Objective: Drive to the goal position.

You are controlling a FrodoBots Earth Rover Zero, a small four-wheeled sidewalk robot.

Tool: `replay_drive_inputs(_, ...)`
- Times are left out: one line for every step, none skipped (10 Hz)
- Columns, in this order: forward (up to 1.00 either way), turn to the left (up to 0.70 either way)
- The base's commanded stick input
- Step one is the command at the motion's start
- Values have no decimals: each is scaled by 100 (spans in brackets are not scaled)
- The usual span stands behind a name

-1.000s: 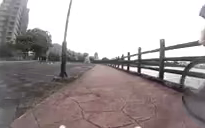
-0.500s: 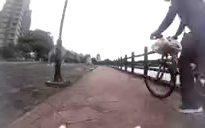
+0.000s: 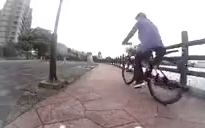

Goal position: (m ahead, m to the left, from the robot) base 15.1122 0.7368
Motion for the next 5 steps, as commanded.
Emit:
replay_drive_inputs(0, 0)
replay_drive_inputs(31, 3)
replay_drive_inputs(100, 8)
replay_drive_inputs(100, 8)
replay_drive_inputs(100, 8)
